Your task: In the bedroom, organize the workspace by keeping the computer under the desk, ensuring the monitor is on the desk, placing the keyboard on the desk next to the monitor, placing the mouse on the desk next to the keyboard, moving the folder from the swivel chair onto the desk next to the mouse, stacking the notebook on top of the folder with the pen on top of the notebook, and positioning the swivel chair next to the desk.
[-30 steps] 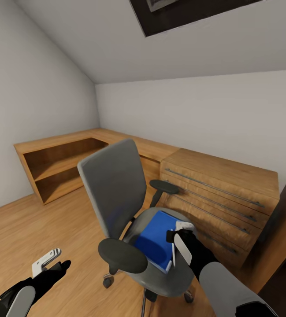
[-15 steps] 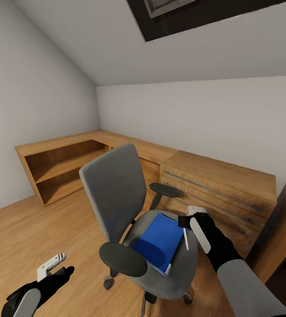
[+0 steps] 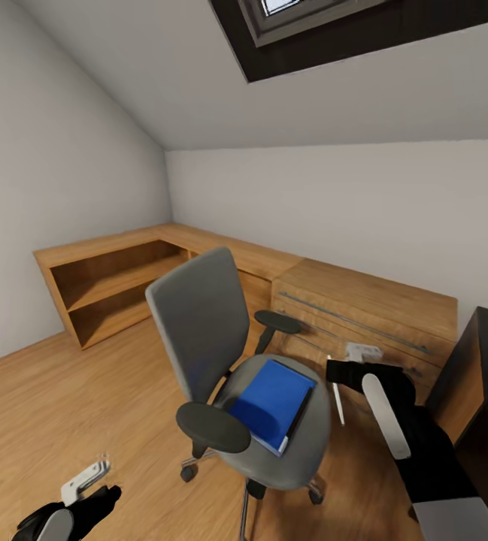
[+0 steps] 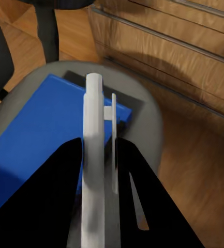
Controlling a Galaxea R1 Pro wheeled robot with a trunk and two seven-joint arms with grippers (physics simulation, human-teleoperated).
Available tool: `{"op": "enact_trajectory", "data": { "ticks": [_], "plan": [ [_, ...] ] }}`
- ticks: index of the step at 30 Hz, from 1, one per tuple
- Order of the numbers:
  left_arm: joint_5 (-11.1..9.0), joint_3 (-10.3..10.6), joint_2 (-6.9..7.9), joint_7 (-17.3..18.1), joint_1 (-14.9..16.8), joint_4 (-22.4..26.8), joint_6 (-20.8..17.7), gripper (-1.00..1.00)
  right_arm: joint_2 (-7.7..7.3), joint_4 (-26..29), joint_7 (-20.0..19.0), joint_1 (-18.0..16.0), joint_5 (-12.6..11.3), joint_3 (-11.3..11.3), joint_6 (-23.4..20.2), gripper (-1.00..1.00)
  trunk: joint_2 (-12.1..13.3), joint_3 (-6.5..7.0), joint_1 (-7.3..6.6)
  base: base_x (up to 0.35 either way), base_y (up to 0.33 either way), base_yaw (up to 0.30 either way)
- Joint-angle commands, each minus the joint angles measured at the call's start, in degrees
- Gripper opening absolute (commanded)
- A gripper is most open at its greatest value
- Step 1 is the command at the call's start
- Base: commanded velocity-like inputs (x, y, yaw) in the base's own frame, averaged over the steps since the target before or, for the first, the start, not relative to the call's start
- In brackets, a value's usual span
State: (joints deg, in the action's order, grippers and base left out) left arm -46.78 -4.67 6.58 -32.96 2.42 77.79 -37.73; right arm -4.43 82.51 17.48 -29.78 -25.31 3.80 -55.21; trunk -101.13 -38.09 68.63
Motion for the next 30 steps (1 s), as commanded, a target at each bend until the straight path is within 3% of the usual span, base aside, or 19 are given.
{"op": "enact_trajectory", "data": {
  "ticks": [1,2,4,5,6,7,8,9,12,15,23,27,30],
  "plan": [
    [0.73,0.04,0.01,-0.53,0.04,-2.19,0.12,1.00,-0.05,0.84,0.62,-0.03,-0.62,-0.02,-0.14,-1.00,0.38,0.13,-0.23,-0.004,0.000,0.000],
    [4.32,0.08,-0.04,-0.37,0.04,-6.39,1.88,1.00,-0.05,1.90,0.63,0.03,-0.62,-0.15,-0.16,-1.00,0.79,0.31,-0.45,-0.002,0.000,0.000],
    [7.68,0.15,-0.18,1.03,0.04,-10.59,5.89,1.00,-0.05,2.47,0.63,0.06,-0.62,-0.42,-0.19,-1.00,1.59,0.67,-0.89,-0.001,0.000,0.000],
    [8.34,0.25,-0.24,2.05,0.04,-11.95,7.41,1.00,-0.07,2.62,0.63,0.07,-0.62,-0.54,-0.21,-1.00,1.99,0.85,-1.11,0.000,0.000,0.000],
    [9.56,3.00,-0.19,6.93,0.04,-21.74,12.56,1.00,-0.13,3.04,0.63,0.08,-0.54,-0.93,-0.07,-1.00,2.39,1.02,-1.33,-0.015,0.000,0.000],
    [9.64,3.35,-0.21,7.28,0.04,-23.26,14.13,1.00,-0.13,3.06,0.63,0.08,-0.54,-0.95,-0.04,-1.00,2.79,1.20,-1.55,-0.099,0.000,0.000],
    [10.73,4.09,-0.29,7.94,0.04,-28.33,24.21,1.00,-0.06,3.03,0.63,0.08,-0.52,-0.98,0.16,-1.00,3.19,1.38,-1.77,-0.325,0.000,0.000],
    [11.08,4.10,-0.30,7.95,0.04,-28.45,24.42,1.00,-0.06,3.03,0.63,0.08,-0.52,-0.98,0.16,-1.00,3.59,1.56,-1.99,-0.328,0.000,0.000],
    [15.24,4.71,-1.07,8.00,0.04,-28.99,25.34,1.00,-0.14,3.07,0.64,0.08,-0.45,-1.13,0.14,-1.00,4.80,2.10,-2.65,-0.322,-0.068,0.000],
    [15.67,5.71,-1.11,8.00,0.04,-29.40,25.45,1.00,-0.14,3.09,0.63,0.08,-0.44,-1.62,0.27,-1.00,6.00,2.64,-3.31,-0.286,-0.223,0.000],
    [16.03,7.23,-1.25,7.99,0.04,-32.00,26.09,1.00,-0.14,3.26,0.55,0.08,-0.56,-7.90,0.36,-1.00,9.21,4.08,-5.06,-0.095,-0.079,-0.064],
    [16.70,10.57,-2.03,7.99,0.04,-33.06,26.18,1.00,-0.14,3.60,0.48,0.08,-0.59,-9.93,0.36,-1.00,10.81,4.79,-5.94,-0.007,-0.006,-0.231],
    [17.26,11.53,-2.29,7.99,0.04,-34.17,26.20,1.00,-0.14,4.27,0.48,0.08,-0.56,-10.87,0.36,-1.00,12.02,5.33,-6.60,-0.002,-0.002,-0.253]
  ]
}}
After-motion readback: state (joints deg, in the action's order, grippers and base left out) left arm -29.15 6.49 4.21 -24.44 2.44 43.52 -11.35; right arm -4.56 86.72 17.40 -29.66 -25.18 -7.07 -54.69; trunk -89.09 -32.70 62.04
